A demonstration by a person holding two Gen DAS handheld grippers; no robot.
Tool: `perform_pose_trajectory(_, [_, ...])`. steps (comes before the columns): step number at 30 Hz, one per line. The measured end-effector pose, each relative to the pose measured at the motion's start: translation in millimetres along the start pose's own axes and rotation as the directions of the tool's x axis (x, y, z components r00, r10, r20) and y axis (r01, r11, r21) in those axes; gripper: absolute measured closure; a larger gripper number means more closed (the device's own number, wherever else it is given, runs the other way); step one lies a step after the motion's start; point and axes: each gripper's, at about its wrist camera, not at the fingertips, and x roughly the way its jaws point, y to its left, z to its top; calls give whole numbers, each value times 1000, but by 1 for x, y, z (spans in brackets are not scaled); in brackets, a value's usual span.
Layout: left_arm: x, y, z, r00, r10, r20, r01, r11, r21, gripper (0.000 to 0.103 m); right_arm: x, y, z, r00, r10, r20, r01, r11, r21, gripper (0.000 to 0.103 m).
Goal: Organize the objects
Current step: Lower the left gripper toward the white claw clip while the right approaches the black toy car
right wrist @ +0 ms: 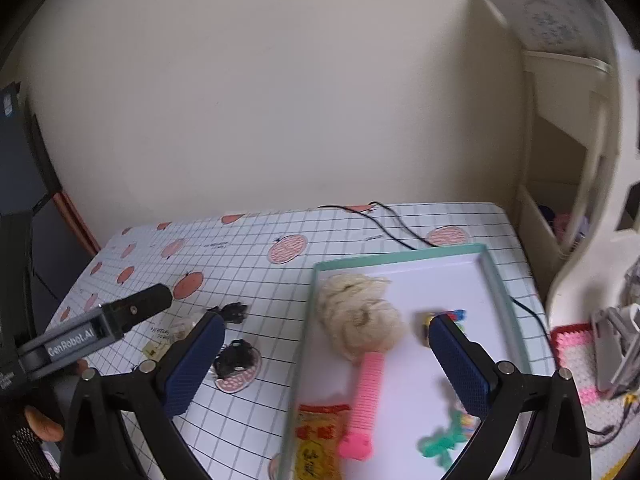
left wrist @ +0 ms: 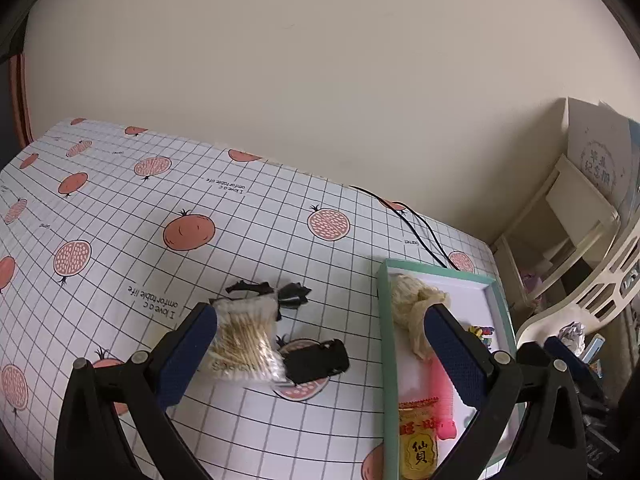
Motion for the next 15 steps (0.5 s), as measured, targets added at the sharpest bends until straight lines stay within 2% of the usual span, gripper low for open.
perform_pose_trajectory(4, [6,19,8,999,20,-29,-21,1000,-15,0,18,21,3,999,21,-38,-22,999,-30,0])
perform_pose_trajectory(10, [20,61,9,997,13,-76,-22,992,-121,0,45,46,3,994,33,-100,-39,997,-62,0])
perform_pose_trajectory(15, [31,84,9,994,11,-106,-28,987,-160,0,63,63,2,989,19,-146,-32,995,-89,3])
